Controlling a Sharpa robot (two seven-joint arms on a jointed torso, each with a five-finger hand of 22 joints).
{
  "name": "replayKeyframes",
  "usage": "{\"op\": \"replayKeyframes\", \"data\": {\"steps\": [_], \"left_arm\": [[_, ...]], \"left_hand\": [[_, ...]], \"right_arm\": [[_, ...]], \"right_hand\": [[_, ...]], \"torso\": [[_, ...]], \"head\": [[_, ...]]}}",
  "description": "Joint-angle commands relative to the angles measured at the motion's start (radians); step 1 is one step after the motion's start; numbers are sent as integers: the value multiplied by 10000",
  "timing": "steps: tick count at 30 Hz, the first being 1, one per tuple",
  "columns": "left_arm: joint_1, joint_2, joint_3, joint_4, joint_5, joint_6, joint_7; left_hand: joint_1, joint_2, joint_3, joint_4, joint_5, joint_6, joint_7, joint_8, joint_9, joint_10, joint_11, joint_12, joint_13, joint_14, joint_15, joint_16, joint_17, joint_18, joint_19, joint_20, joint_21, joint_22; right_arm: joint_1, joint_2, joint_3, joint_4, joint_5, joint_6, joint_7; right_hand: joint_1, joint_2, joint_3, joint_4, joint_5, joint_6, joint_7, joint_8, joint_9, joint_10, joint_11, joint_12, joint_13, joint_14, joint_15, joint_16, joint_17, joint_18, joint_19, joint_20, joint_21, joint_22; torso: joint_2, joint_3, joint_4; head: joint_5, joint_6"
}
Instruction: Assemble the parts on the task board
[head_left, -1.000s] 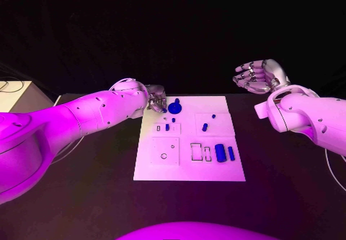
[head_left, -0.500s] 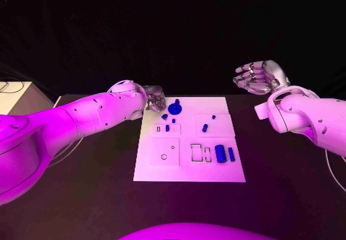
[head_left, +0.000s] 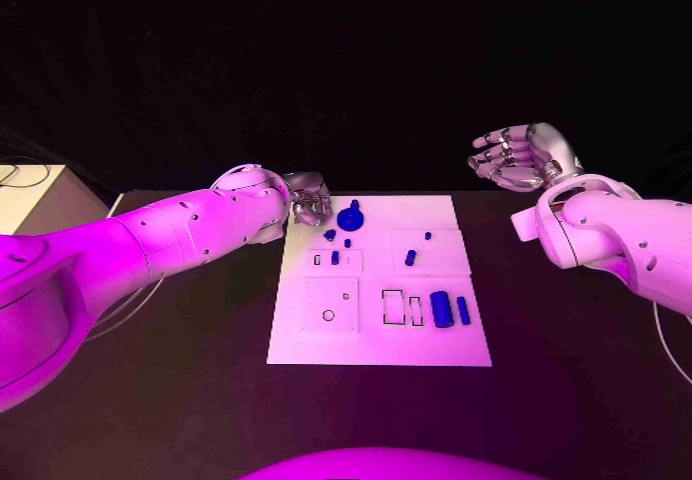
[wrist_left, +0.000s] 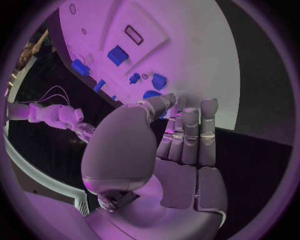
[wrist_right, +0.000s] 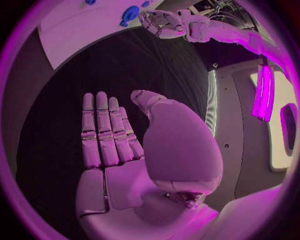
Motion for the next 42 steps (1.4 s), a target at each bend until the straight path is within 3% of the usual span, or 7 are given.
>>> {"op": "replayKeyframes", "data": {"steps": [1, 7, 11, 13, 16, 29, 42], "left_arm": [[-22, -135, 17, 200, 291, -256, 768], [-121, -480, 26, 545, 246, -551, 1715], [-183, -672, 28, 729, -111, -771, 2241], [-204, -729, 29, 797, -325, -837, 2393], [-230, -771, 12, 850, -716, -903, 2523], [-269, -660, -50, 786, -1701, -806, 2411], [-269, -534, -40, 667, -1938, -298, 2045]], "left_hand": [[-38, -34, -82, -31, 11, -65, 11, -75, 37, -270, 58, 105, 82, -448, 48, -270, -423, 166, -398, 42, -399, -305], [169, -89, -310, -313, -101, -140, -101, -144, 69, -895, 151, 581, 356, -1164, 154, -519, -840, 204, -898, 148, -642, -359], [377, 64, -575, -534, -419, -142, -225, -199, 96, -1404, 138, 1500, 833, -1322, 151, -333, -904, 213, -1053, 165, -524, -157], [464, 130, -575, -637, -936, -128, -276, -228, 100, -1627, 135, 1917, 1034, -1372, 159, -230, -927, 216, -1111, 170, -476, -70], [472, 177, -564, -778, -1054, -48, -394, -261, 109, -1936, 76, 2876, 1503, -1430, 114, 38, -896, 218, -1190, 143, -390, 82], [174, 238, -163, -948, -1068, 298, -595, -396, 165, -2931, -344, 7659, 3909, 410, -193, 2454, 1827, 132, -739, -84, 197, 812], [36, 244, 56, -895, -1065, 252, -572, -677, 34, -3226, -450, 8844, 4432, 1004, -275, 3048, 2647, -12, -118, -149, 786, 1372]], "right_arm": [[-6, -21, 4, 18, -28, 117, 79], [-12, -64, 4, 27, -28, 119, 75], [-20, -94, 3, 29, -28, 127, 72], [-23, -102, 3, 30, -28, 132, 71], [-32, -105, 3, 28, -28, 144, 69], [-53, -85, 2, 20, -28, 168, 60], [-54, -81, 2, 28, -28, 220, 31]], "right_hand": [[-69, -12, -7, -64, 32, 18, 116, -65, -10, 64, 36, -43, -8, 2, 32, -48, -9, 109, -73, 18, -22, -9], [-69, -12, -7, -64, 32, 18, 116, -65, -10, 64, 36, -43, -8, 2, 32, -48, -9, 109, -73, 18, -22, -9], [-69, -12, -7, -64, 32, 18, 116, -65, -10, 64, 36, -43, -8, 2, 32, -48, -9, 109, -73, 18, -22, -9], [-69, -12, -7, -64, 32, 18, 116, -65, -10, 64, 36, -43, -8, 2, 32, -48, -9, 109, -73, 18, -22, -9], [-73, -3, -2, -77, 35, 36, 110, -62, -9, 83, 30, -37, -25, 9, 30, -62, -18, 111, -70, 18, -20, -43], [-77, -1, -2, -77, 35, 40, 109, -62, -8, 88, 29, -35, -28, 12, 29, -64, -19, 111, -68, 18, -19, -50], [-86, 4, -2, -78, 35, 49, 107, -60, -7, 100, 26, -31, -35, 17, 28, -69, -23, 112, -65, 17, -17, -65]], "torso": [[3, 6, 9], [2, 2, 10], [-1, -5, 12], [3, -3, 18], [5, -3, 19], [14, 10, -13], [13, 8, -6]], "head": [[-30, 9], [-51, 18], [-57, 18], [-54, 27], [-45, 31], [-26, 51], [-53, -3]]}}
